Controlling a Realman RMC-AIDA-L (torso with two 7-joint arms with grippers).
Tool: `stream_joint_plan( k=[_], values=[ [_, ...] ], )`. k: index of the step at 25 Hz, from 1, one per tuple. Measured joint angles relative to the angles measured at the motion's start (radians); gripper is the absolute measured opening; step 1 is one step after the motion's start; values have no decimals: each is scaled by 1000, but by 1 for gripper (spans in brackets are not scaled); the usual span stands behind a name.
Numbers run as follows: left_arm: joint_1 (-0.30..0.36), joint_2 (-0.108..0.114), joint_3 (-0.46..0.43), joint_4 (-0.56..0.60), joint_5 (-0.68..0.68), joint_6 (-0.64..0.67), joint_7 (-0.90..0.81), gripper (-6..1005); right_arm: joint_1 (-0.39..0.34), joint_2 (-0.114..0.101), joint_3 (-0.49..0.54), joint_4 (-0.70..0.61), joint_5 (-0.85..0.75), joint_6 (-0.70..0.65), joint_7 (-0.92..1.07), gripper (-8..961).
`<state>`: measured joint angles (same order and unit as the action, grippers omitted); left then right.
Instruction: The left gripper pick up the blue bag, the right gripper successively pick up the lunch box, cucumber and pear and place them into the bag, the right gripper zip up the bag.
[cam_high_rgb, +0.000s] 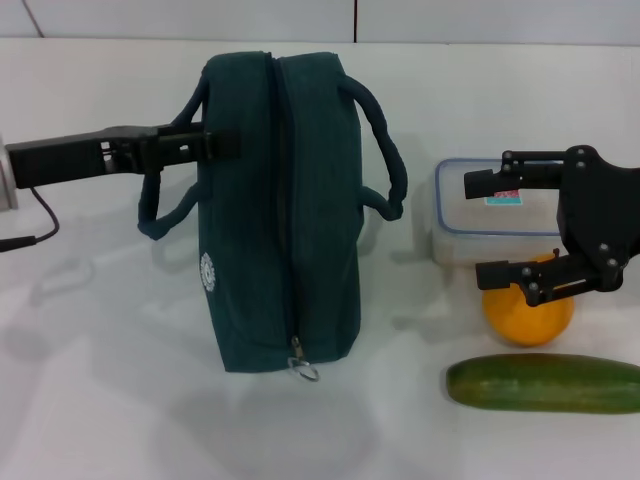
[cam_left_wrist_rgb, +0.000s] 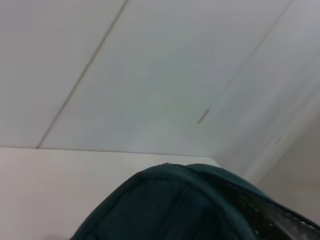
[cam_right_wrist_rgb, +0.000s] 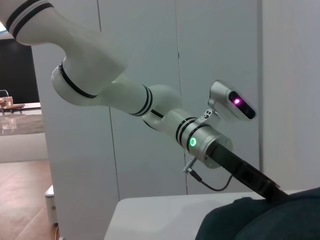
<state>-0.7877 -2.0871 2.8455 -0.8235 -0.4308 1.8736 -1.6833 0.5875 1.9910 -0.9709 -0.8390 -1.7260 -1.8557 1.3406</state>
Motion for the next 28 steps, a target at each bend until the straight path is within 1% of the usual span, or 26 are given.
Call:
stream_joint_plan(
  k=[4, 9, 11, 13, 16, 19, 21, 22, 27, 28],
  values=[
    [-1, 5, 0, 23, -11, -22, -4, 658, -2, 0, 1, 2, -7, 4, 0, 786],
    [6, 21, 0, 87, -43, -25, 44, 629, -10, -1, 7, 10, -11, 22, -18, 784],
    [10, 20, 0, 100, -53, -25, 90, 618, -16, -1, 6, 11, -11, 38, -30, 783],
    [11, 12, 0, 102, -60, -28, 134, 607, -22, 1, 7, 12, -11, 46, -44, 782],
    [15, 5, 0, 125, -73, -44, 181, 505, -29, 7, 9, 28, -10, 63, -78, 780],
    [12, 15, 0, 171, -76, -55, 202, 402, -53, 17, 11, 71, 24, 98, -113, 778],
    [8, 19, 0, 177, -73, -58, 212, 363, -69, 24, 11, 111, 60, 123, -134, 777],
    [7, 20, 0, 176, -73, -61, 216, 344, -73, 25, 11, 141, 82, 134, -146, 777],
    [1, 21, 0, 173, -55, -67, 226, 137, -79, 24, 13, 332, 217, 172, -212, 774],
    [1, 21, 0, 173, -47, -67, 233, 128, -80, 25, 13, 374, 252, 182, -234, 774]
  ],
)
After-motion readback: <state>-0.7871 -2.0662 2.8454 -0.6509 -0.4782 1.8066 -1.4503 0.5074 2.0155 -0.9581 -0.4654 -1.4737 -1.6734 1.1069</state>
